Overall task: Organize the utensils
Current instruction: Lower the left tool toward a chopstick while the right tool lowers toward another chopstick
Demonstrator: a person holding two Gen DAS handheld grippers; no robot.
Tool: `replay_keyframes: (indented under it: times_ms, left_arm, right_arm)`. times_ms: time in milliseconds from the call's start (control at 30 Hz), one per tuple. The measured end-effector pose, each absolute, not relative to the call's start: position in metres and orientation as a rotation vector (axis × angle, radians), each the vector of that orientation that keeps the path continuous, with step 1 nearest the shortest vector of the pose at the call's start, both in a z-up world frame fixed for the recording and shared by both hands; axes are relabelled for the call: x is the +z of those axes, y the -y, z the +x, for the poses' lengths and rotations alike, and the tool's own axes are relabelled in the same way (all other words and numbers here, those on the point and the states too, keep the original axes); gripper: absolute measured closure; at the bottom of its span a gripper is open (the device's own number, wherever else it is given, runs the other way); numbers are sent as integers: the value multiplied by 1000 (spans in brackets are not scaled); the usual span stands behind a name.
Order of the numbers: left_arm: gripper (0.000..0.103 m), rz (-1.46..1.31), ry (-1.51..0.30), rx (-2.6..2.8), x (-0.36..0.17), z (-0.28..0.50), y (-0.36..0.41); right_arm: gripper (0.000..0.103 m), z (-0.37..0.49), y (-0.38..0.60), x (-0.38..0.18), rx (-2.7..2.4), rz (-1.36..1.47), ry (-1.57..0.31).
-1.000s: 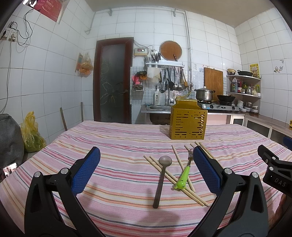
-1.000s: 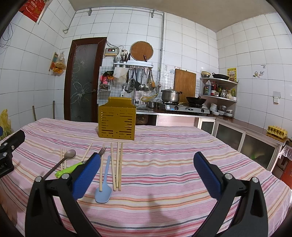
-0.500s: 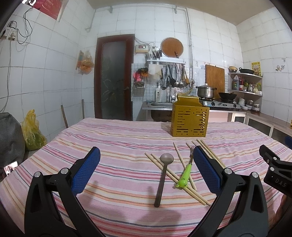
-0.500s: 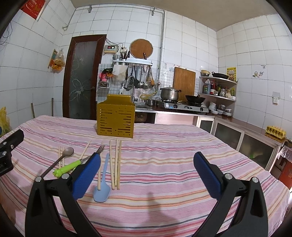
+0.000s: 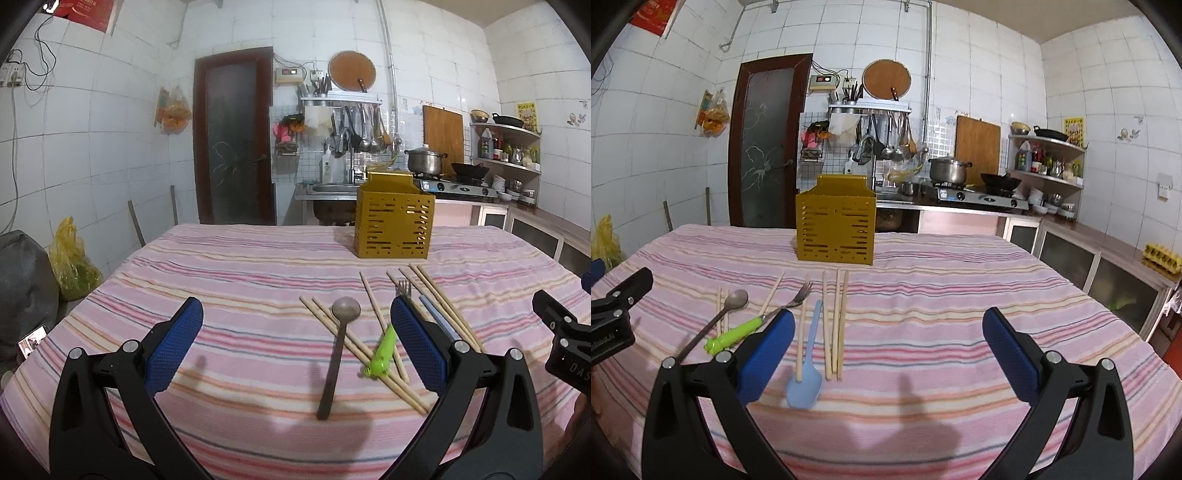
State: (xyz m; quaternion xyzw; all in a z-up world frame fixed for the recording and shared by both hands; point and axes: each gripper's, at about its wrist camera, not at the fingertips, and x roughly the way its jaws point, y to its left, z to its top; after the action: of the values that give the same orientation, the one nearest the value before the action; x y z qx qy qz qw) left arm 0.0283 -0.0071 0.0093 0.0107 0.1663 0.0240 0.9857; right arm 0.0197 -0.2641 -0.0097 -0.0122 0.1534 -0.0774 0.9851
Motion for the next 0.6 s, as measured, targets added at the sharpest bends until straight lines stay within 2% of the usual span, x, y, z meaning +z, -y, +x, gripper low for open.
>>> replay_keyframes:
  times_ms: [333,600]
  left_arm:
    - [5,78,-371,95,37,85,10]
    - [5,45,-507,118,32,154,4]
  right_arm:
    - [4,78,267,21,-95,-31,-337]
    - [4,160,263,16,-75,-123,-452]
